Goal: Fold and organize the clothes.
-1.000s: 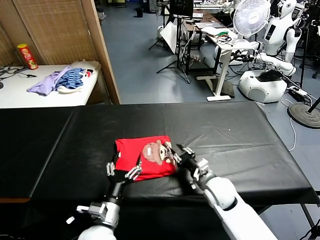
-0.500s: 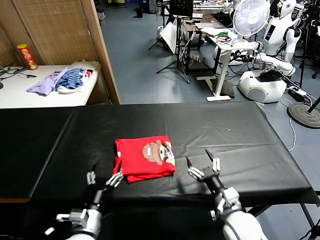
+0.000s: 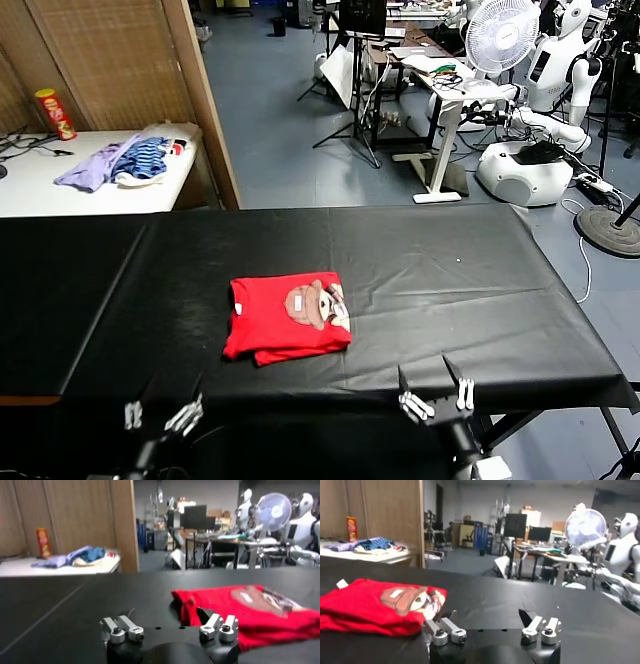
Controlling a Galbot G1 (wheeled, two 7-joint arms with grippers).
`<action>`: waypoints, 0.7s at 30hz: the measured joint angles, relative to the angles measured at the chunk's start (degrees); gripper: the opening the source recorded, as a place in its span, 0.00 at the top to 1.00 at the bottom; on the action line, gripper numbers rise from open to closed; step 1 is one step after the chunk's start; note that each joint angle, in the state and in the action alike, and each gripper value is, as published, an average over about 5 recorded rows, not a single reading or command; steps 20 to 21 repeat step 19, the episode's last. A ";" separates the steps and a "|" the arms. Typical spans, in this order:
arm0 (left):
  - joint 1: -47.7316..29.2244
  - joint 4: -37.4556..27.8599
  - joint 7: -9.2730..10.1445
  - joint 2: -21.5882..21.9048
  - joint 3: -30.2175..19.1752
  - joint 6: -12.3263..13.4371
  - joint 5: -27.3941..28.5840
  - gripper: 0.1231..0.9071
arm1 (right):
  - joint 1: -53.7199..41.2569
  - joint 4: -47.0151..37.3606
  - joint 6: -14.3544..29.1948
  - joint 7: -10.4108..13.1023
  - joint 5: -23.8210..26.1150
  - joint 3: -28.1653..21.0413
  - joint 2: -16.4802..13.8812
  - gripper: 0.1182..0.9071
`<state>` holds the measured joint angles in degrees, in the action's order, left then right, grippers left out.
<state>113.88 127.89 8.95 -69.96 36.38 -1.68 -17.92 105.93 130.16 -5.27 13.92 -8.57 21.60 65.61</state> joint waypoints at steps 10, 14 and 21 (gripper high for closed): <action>6.73 4.54 0.44 -0.02 3.68 -6.84 -2.34 0.14 | 5.25 3.38 -3.60 1.97 -0.39 -0.03 0.75 0.14; 6.91 5.45 0.22 -0.15 4.30 -8.07 -2.36 0.14 | 5.73 3.71 -3.77 2.02 -0.41 -0.03 0.78 0.14; 7.13 5.82 -0.05 -0.20 4.44 -8.17 -2.37 0.14 | 5.95 3.89 -3.85 2.04 -0.43 -0.03 0.80 0.14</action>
